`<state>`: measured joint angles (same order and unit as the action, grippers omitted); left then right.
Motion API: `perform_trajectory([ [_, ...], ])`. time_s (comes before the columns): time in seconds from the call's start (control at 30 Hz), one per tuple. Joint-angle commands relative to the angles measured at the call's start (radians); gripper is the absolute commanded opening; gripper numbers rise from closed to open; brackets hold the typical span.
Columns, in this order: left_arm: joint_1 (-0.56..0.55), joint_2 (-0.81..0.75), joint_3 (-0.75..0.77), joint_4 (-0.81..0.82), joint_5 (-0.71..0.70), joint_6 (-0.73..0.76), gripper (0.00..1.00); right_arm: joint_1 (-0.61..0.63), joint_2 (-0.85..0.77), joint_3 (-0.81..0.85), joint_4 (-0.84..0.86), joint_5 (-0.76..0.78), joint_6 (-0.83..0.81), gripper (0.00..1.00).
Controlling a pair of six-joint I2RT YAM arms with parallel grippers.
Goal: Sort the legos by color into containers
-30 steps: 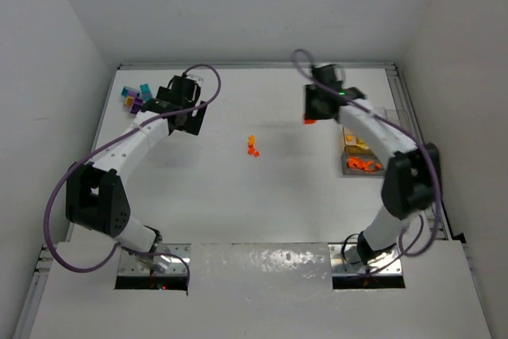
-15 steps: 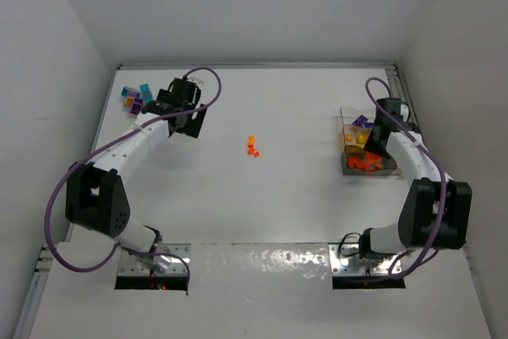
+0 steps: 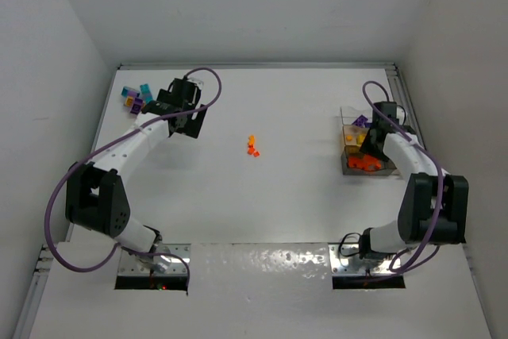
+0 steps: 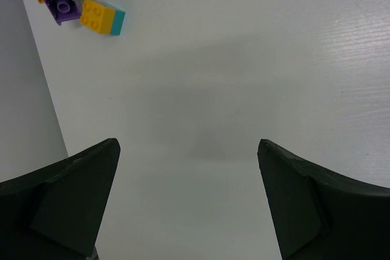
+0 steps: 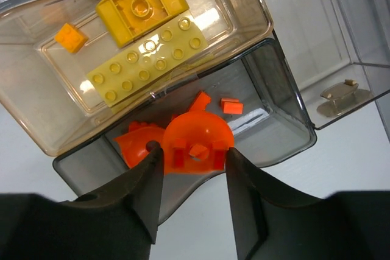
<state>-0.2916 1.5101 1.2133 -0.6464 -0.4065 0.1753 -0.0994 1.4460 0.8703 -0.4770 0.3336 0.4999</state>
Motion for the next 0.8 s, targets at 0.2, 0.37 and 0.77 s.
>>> perform_trajectory([
  [0.2, 0.002, -0.022, 0.012, 0.022, 0.000, 0.001, 0.95, 0.006, -0.059, 0.062, 0.024, 0.041, -0.072, 0.69],
  [0.37, 0.002, -0.011, 0.025, 0.021, 0.002, 0.000, 0.95, 0.059, -0.110, 0.110, 0.055, -0.070, -0.206, 0.27],
  [0.77, 0.002, 0.001, 0.055, -0.004, -0.003, -0.007, 0.95, 0.673, 0.207, 0.344, 0.115, -0.296, -0.388, 0.61],
])
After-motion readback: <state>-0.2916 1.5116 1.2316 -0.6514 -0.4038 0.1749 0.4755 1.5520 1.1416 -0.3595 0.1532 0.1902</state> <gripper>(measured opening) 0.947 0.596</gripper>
